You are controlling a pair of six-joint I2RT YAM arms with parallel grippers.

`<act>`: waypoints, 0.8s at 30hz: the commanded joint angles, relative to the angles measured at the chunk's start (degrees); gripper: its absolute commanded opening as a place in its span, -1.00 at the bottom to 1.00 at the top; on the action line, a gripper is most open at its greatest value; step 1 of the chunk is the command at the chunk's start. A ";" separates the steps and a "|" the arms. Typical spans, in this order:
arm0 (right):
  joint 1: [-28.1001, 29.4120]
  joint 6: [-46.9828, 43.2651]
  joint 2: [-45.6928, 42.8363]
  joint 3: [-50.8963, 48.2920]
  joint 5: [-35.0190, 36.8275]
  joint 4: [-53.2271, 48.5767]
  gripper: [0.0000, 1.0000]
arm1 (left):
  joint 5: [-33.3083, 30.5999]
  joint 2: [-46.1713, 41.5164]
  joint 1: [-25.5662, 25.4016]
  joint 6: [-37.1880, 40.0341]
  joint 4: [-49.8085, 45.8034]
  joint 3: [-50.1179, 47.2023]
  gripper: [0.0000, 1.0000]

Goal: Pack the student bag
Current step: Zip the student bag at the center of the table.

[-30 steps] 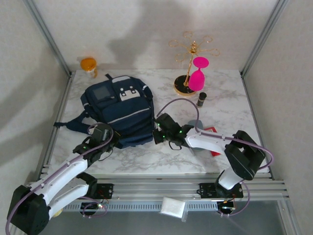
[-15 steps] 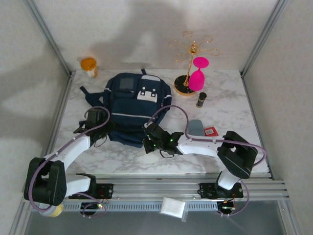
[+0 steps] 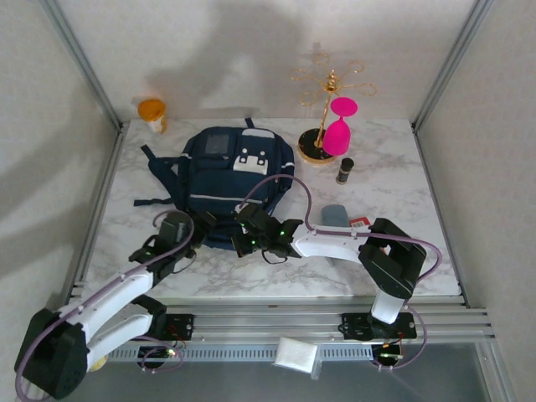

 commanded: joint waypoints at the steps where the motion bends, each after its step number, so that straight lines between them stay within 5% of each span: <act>1: -0.11 -0.90 -0.18 0.08 -0.03 -0.11 -1.00 | -0.89 6.23 -2.43 -11.47 10.20 -0.37 0.66; 4: -0.09 -0.94 0.25 -0.07 -0.99 -0.09 -1.00 | -3.77 12.14 -5.06 -12.52 13.81 2.72 0.48; 9: -0.77 -1.25 -1.31 -1.40 1.99 -2.11 -1.00 | -10.35 14.69 -5.36 -10.72 5.38 6.66 -0.61; 12: -3.02 -1.70 -3.65 -3.23 4.09 -3.90 -1.00 | -13.48 9.19 -3.26 -8.23 1.04 4.71 -1.00; 24: -15.28 -5.59 -7.69 -7.78 13.10 -8.90 -1.00 | -4.51 -6.91 21.89 12.02 -16.22 4.41 -1.00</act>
